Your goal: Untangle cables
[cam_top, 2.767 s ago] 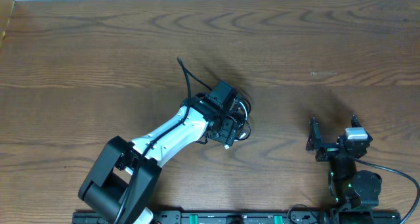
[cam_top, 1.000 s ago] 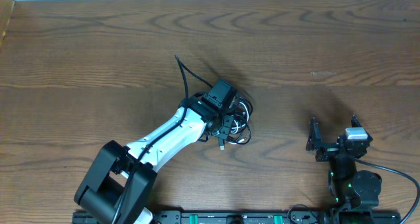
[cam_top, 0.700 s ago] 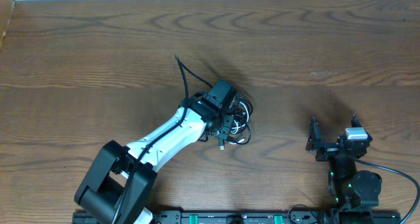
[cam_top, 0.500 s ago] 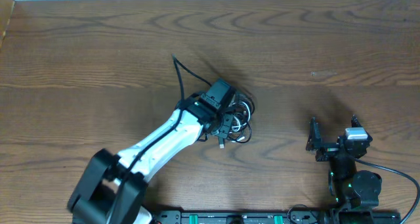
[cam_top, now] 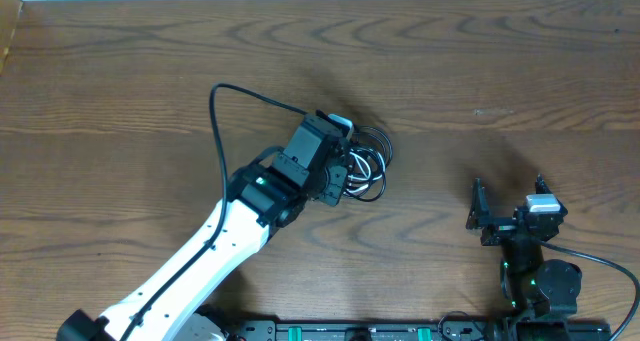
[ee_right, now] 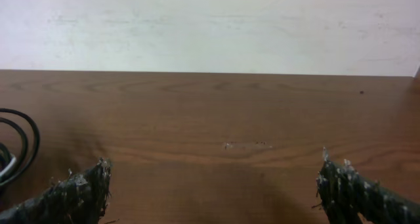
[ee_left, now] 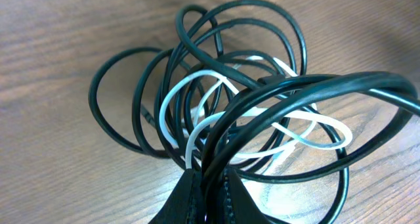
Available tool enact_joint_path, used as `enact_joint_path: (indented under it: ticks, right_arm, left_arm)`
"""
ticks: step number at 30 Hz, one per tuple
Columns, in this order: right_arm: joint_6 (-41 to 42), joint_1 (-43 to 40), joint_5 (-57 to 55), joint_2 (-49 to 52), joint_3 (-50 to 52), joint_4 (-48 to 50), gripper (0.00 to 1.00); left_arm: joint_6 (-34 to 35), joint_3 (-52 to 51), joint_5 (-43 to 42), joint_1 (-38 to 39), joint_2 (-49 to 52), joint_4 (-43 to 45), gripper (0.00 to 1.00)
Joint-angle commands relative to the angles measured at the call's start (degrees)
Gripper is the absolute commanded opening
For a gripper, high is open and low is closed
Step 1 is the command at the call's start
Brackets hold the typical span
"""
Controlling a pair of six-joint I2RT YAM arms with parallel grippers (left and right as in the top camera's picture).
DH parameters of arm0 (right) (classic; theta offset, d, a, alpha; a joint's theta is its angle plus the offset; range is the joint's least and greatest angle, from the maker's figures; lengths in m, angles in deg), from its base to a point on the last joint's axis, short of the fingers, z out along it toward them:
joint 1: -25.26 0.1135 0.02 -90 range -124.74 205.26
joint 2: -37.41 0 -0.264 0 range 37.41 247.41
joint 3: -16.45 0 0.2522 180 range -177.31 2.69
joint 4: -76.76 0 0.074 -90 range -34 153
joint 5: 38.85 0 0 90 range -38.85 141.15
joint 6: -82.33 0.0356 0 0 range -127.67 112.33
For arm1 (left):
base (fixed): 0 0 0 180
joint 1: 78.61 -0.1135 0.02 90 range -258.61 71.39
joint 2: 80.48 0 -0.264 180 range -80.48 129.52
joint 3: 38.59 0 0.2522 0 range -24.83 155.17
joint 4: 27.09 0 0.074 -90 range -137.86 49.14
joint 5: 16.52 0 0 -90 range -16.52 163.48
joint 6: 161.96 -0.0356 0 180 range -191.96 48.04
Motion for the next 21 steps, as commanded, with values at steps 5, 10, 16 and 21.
enact_joint_path:
  ticks: [5,10,16,21]
  right_arm:
    - [0.37,-0.79,0.55,-0.24,0.09,-0.2,0.99]
    - [0.33,-0.79,-0.37,-0.24,0.09,-0.2,0.99]
    - [0.42,-0.76,2.25,-0.24,0.09,0.31,0.99]
    - [3.43,-0.79,12.48,-0.24,0.09,7.28,0.99]
  left_arm:
    - [-2.4,0.35,1.4,0.02,-3.08,0.17,0.07]
    - [-3.61,0.33,1.38,0.02,-3.32,0.2,0.08]
    - [-7.26,0.33,0.92,0.04,-3.32,0.46,0.08]
    - [-17.7,0.33,0.96,0.02,-3.32,1.36,0.08]
